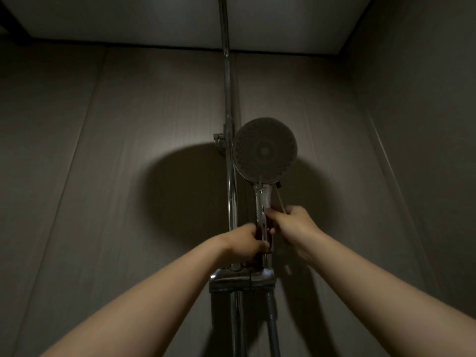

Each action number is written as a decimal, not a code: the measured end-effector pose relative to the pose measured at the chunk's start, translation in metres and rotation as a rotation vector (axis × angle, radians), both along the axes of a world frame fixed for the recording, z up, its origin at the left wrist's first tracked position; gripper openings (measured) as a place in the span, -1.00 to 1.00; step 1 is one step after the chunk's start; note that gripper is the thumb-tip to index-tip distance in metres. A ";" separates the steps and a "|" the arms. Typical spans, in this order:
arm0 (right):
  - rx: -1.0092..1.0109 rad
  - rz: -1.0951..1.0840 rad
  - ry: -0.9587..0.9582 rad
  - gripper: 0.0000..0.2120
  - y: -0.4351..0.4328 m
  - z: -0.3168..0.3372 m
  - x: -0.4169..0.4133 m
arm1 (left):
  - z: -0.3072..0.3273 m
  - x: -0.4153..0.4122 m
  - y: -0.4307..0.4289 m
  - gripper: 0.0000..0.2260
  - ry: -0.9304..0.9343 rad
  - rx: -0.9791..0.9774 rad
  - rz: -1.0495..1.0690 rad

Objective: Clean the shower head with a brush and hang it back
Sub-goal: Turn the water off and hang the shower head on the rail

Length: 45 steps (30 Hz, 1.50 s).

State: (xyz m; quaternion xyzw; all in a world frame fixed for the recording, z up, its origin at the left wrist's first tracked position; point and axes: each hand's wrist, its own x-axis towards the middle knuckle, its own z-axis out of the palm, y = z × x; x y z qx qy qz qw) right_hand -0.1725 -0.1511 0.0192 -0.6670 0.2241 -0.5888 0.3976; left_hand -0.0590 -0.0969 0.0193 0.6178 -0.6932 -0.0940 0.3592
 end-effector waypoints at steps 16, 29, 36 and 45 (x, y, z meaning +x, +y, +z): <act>0.087 0.233 -0.158 -0.94 -0.012 -0.032 -0.003 | -0.033 0.000 -0.010 -0.74 0.355 -0.601 0.099; 0.019 0.145 -0.175 -0.86 -0.009 -0.039 0.000 | -0.035 -0.001 0.003 -0.81 0.288 -0.587 0.118; 0.044 -0.027 -0.060 -0.74 -0.008 -0.047 -0.017 | -0.037 -0.013 0.021 -0.94 0.264 -0.680 0.110; -0.138 -0.297 0.219 -0.69 0.000 -0.082 -0.068 | -0.068 -0.074 0.007 -0.71 0.530 -0.081 -0.248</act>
